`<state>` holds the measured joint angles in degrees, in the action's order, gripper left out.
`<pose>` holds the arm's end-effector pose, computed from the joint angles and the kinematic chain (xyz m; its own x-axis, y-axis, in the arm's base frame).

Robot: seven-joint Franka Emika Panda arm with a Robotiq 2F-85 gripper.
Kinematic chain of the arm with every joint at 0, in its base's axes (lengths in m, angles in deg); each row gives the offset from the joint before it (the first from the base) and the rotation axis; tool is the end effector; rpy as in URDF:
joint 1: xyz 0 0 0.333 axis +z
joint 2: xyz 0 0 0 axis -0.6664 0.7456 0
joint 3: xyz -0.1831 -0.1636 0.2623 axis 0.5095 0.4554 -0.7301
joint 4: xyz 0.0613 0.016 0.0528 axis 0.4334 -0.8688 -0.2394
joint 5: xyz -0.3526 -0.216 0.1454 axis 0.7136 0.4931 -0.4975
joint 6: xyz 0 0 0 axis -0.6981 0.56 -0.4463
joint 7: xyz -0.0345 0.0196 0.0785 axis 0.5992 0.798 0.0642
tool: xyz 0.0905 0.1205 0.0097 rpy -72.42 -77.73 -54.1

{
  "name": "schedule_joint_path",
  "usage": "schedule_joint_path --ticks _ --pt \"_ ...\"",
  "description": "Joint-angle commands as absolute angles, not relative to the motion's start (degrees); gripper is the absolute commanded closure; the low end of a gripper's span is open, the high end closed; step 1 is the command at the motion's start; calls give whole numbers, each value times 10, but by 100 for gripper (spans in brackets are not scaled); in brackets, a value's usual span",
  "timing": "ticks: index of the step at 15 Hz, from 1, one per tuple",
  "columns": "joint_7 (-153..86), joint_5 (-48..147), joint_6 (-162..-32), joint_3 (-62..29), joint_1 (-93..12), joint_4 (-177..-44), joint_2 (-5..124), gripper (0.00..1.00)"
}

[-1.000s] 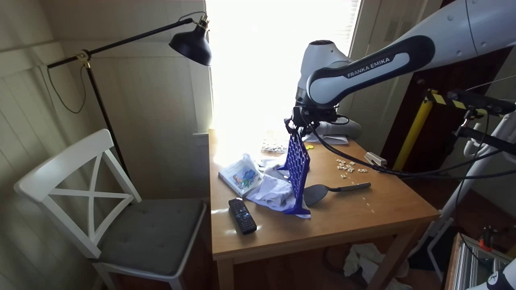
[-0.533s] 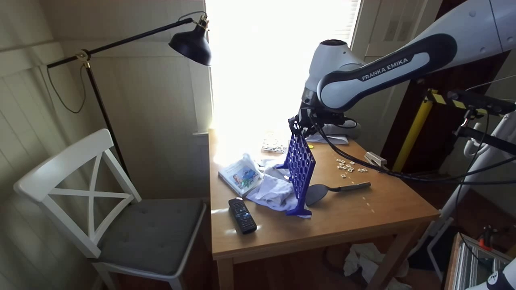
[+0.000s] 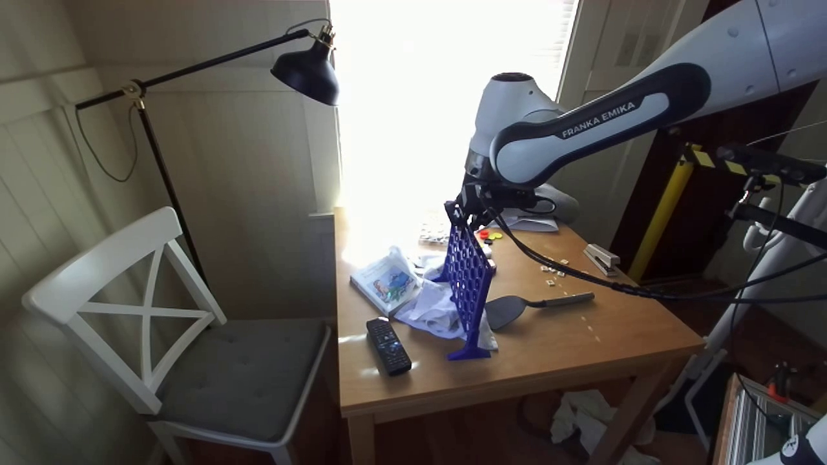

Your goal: Shift the blue object to the left

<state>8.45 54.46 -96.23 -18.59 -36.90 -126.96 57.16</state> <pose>0.6878 0.0304 0.3648 0.7560 -0.6190 0.2128 -0.6233 -0.7801 -0.0551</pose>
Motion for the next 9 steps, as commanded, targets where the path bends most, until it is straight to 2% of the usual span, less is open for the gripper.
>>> schedule_joint_path --ticks 1,9 --pt "90 521 -920 -205 -347 -1178 645 95" --pt "178 531 -843 -197 -298 -1078 704 95"
